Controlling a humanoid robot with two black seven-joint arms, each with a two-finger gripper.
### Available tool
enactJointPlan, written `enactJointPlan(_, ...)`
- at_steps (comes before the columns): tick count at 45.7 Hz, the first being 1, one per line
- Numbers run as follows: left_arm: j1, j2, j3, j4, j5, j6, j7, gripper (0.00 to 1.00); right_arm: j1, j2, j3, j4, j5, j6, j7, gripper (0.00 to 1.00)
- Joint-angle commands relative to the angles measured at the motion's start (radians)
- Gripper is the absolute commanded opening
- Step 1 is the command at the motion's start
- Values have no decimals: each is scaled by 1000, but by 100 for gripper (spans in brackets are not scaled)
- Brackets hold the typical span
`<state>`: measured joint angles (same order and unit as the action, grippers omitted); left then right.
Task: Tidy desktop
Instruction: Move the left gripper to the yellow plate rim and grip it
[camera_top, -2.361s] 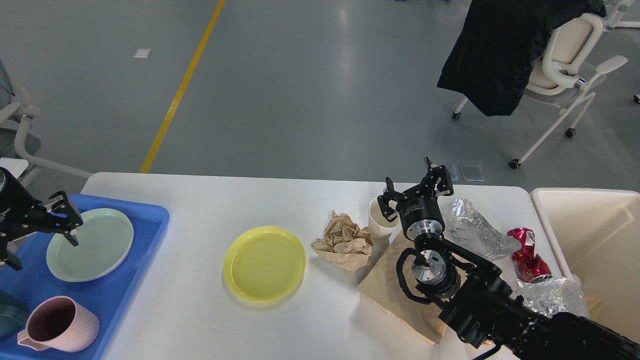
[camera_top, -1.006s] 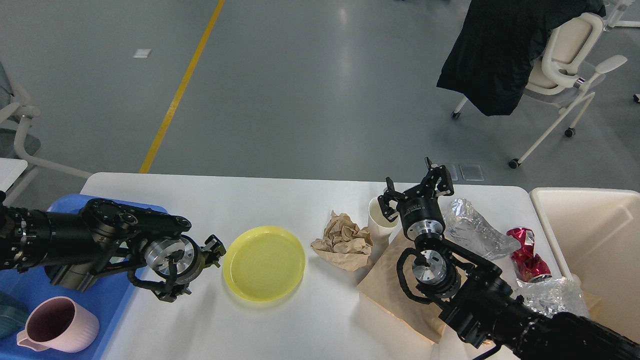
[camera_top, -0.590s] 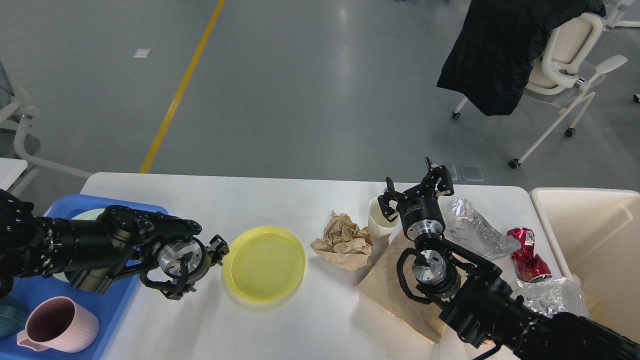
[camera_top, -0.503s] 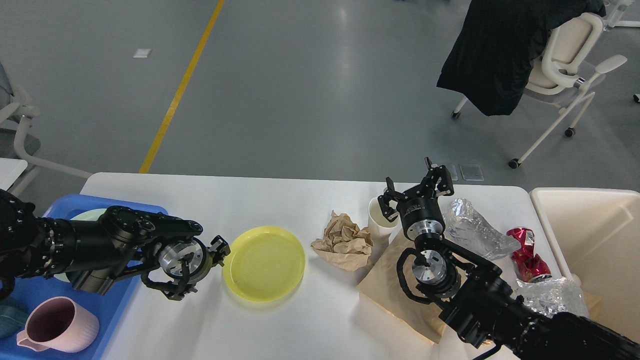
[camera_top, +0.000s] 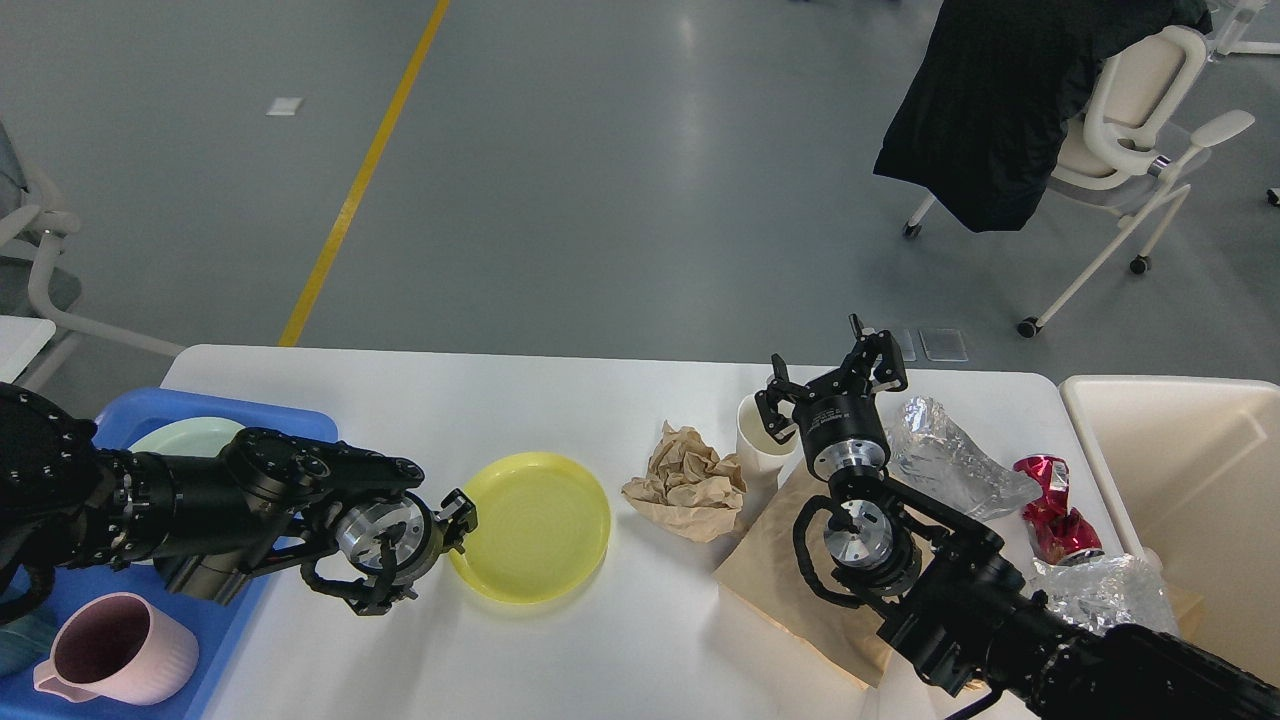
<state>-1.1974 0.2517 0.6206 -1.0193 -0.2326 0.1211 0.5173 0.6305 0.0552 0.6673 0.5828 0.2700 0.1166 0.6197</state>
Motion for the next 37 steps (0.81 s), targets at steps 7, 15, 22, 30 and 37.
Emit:
enactJointPlan(7,21,-20,-4,4,3,0,-46,47,0,0,0,0,0,0,0,100)
enactJointPlan(15,22,-25,-9,10,3,0,-63,44,0,0,0,0,0,0,0,100)
enactJointPlan(22,22,-26,-9,10,3,0,-65,37,0,0,0,0,0,0,0,100)
enactJointPlan(30,22,-26,-9,10,3,-1,-63,17,0,0,0,0,0,0,0,100)
enactJointPlan(37,24,-28,-7,10,3,-5,-62,0,0,0,0,0,0,0,0,100)
